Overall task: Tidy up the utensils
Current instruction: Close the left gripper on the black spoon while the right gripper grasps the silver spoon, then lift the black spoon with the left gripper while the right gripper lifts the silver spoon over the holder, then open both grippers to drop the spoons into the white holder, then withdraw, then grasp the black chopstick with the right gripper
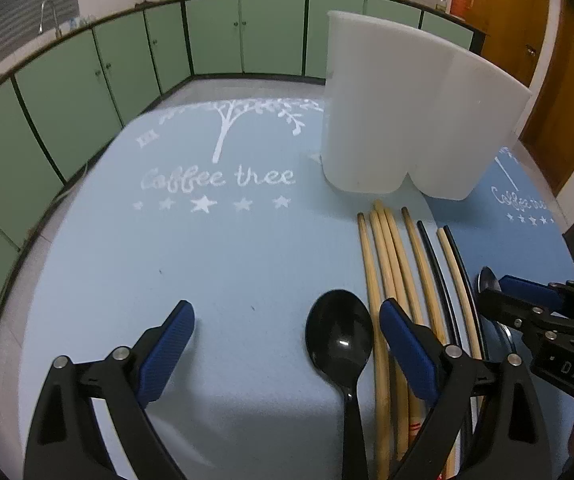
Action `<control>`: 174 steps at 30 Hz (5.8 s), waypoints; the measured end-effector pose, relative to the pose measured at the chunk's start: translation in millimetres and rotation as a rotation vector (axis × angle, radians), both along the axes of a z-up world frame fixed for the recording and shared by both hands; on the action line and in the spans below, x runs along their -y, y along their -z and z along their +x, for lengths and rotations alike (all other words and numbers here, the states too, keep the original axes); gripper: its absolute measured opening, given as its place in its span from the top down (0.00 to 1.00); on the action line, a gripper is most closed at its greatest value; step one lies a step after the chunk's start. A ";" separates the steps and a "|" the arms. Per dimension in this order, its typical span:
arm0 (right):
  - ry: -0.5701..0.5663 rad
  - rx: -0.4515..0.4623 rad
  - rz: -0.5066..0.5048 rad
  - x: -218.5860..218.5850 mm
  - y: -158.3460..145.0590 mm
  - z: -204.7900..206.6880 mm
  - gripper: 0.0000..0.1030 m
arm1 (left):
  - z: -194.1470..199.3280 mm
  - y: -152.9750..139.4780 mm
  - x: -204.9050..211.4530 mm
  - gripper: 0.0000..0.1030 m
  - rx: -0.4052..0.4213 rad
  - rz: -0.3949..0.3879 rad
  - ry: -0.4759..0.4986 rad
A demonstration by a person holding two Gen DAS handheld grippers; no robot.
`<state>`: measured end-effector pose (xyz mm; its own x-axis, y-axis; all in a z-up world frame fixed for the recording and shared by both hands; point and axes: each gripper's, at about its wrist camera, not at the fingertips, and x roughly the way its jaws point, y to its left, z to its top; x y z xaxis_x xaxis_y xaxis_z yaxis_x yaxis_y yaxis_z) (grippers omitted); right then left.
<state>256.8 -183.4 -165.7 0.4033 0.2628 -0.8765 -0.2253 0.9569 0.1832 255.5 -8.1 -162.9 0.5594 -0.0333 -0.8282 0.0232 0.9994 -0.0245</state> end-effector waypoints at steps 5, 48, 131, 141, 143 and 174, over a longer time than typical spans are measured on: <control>-0.004 0.010 -0.043 -6.5 -1.0 2.1 0.73 | 0.8 4.1 -4.9 0.19 -0.015 -0.053 -0.007; 0.020 0.020 -0.084 10.3 6.1 0.4 0.73 | -10.3 0.9 -0.2 0.68 -0.008 -0.162 0.079; 0.156 0.450 0.100 52.0 -76.5 -55.1 0.19 | -46.2 -89.2 -11.7 0.34 0.378 -0.136 0.095; 0.172 0.400 0.062 22.5 -33.5 -135.1 0.24 | -124.3 -44.4 -7.9 0.34 0.298 -0.114 0.063; 0.148 0.387 0.037 12.6 -26.7 -143.8 0.29 | -132.7 -37.4 -5.4 0.34 0.279 -0.090 0.073; 0.076 0.237 -0.051 -7.6 19.1 -170.3 0.49 | -165.3 -0.2 4.0 0.43 0.132 -0.066 0.113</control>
<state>86.5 -175.8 -184.8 0.6162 0.1816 -0.7663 -0.1829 0.9794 0.0850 90.3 -12.1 -162.6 0.6525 -0.1538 -0.7420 0.1424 0.9866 -0.0792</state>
